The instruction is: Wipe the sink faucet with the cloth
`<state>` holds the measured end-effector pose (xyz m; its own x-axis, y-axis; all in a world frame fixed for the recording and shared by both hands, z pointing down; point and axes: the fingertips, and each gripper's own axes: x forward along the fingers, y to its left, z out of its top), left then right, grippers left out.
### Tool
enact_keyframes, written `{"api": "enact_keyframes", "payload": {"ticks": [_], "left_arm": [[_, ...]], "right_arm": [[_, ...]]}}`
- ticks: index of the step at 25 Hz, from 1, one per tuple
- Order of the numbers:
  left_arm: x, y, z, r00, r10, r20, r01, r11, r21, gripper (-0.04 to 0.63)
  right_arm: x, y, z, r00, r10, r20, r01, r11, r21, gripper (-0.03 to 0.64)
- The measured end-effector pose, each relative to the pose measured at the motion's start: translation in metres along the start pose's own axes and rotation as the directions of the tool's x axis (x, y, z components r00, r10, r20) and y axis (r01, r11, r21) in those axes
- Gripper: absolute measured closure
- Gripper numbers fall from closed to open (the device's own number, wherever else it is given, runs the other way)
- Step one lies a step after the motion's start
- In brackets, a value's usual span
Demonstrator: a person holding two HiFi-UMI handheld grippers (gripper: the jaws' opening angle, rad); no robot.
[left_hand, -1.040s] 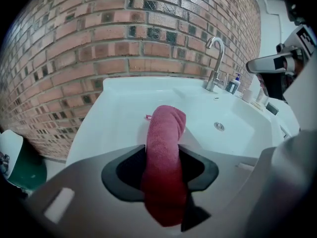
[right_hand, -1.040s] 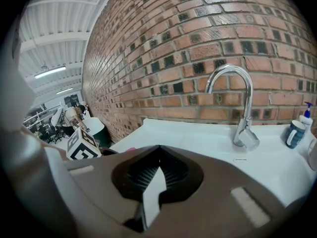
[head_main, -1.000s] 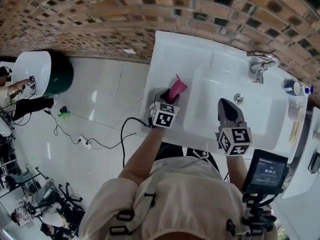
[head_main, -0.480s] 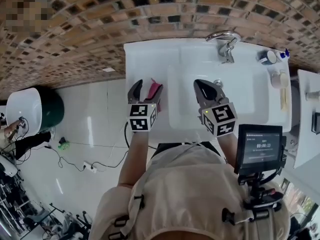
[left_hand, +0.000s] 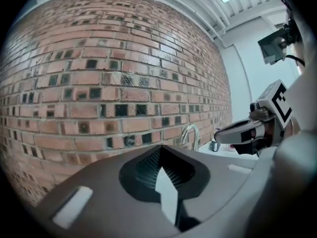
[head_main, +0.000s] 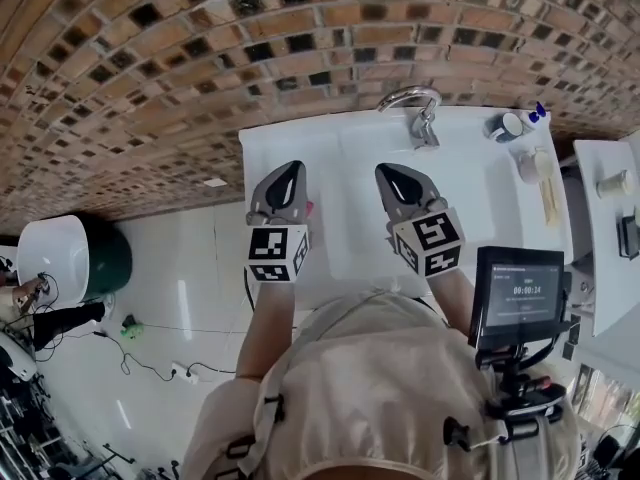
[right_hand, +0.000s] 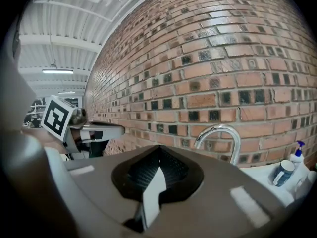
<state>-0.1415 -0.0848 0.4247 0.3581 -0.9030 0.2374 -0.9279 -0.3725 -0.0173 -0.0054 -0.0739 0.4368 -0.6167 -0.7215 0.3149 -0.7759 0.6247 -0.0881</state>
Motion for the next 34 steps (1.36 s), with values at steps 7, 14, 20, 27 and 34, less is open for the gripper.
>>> {"api": "enact_keyframes", "payload": {"ticks": [7,14,20,27,34], "left_arm": [[0.007,-0.011,0.005,0.999,-0.05,0.01,0.05,0.998,-0.039,0.592],[0.008,-0.015,0.005,0.998,-0.065,-0.002,0.065,0.998,-0.024,0.592],[0.008,-0.024,0.003,0.994,-0.108,-0.005,0.108,0.994,-0.024,0.592],[0.007,-0.032,0.003,0.989,-0.145,0.011,0.145,0.989,-0.034,0.592],[0.007,-0.031,-0.001,0.99,-0.144,0.004,0.144,0.989,-0.034,0.592]], "right_arm": [[-0.005,-0.004,0.016,0.999,0.007,0.044,-0.005,1.0,-0.031,0.629],[-0.005,0.004,0.023,0.998,0.025,0.06,-0.021,0.997,-0.069,0.629],[-0.006,0.0,0.018,0.999,0.011,0.051,-0.009,0.998,-0.056,0.629],[-0.009,-0.001,0.016,0.999,0.007,0.053,-0.004,0.999,-0.054,0.63],[-0.008,-0.002,0.011,0.999,0.006,0.043,-0.004,0.998,-0.059,0.63]]}}
